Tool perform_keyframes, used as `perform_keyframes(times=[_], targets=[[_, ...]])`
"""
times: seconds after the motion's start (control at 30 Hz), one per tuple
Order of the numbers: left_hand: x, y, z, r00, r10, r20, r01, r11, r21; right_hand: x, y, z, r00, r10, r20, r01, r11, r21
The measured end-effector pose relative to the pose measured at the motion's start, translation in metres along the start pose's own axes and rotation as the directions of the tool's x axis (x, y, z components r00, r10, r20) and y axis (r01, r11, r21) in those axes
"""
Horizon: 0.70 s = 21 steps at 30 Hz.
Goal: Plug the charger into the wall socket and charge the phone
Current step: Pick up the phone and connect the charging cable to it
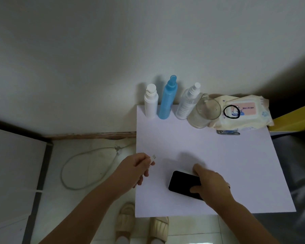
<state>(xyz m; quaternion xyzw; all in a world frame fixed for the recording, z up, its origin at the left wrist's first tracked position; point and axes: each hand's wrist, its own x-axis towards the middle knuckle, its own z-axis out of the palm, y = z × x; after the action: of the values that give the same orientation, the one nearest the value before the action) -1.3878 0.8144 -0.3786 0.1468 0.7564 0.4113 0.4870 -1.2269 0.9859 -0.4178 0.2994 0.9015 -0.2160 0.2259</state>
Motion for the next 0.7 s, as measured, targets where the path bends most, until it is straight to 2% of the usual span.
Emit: perform_keyframes(times=[0.1, 0.17, 0.27, 0.33, 0.57, 0.7], targets=[[-0.008, 0.010, 0.000, 0.997, 0.078, -0.024, -0.078, 0.997, 0.015, -0.008, -0.002, -0.012, 0.997, -0.060, -0.053, 0.071, 0.969, 0.235], [-0.015, 0.019, -0.002, 0.989, 0.136, -0.050, -0.137, 0.991, -0.001, -0.014, -0.009, -0.022, 0.992, -0.048, -0.118, 0.094, 0.898, 0.430], [-0.024, 0.032, -0.005, 0.974, 0.200, -0.104, -0.204, 0.979, -0.026, -0.020, -0.023, -0.038, 0.989, 0.021, -0.145, 0.088, 0.703, 0.706], [-0.030, 0.039, -0.007, 0.964, 0.227, -0.141, -0.233, 0.972, -0.023, -0.022, -0.033, -0.046, 0.985, 0.061, -0.159, 0.098, 0.562, 0.821], [-0.044, 0.056, -0.016, 0.938, 0.292, -0.190, -0.293, 0.956, 0.023, -0.028, -0.056, -0.068, 0.980, 0.098, -0.174, 0.161, 0.129, 0.978], [-0.046, 0.059, -0.018, 0.944, 0.266, -0.196, -0.271, 0.963, 0.002, -0.025, -0.064, -0.069, 0.989, 0.147, 0.007, 0.019, -0.173, 0.985]])
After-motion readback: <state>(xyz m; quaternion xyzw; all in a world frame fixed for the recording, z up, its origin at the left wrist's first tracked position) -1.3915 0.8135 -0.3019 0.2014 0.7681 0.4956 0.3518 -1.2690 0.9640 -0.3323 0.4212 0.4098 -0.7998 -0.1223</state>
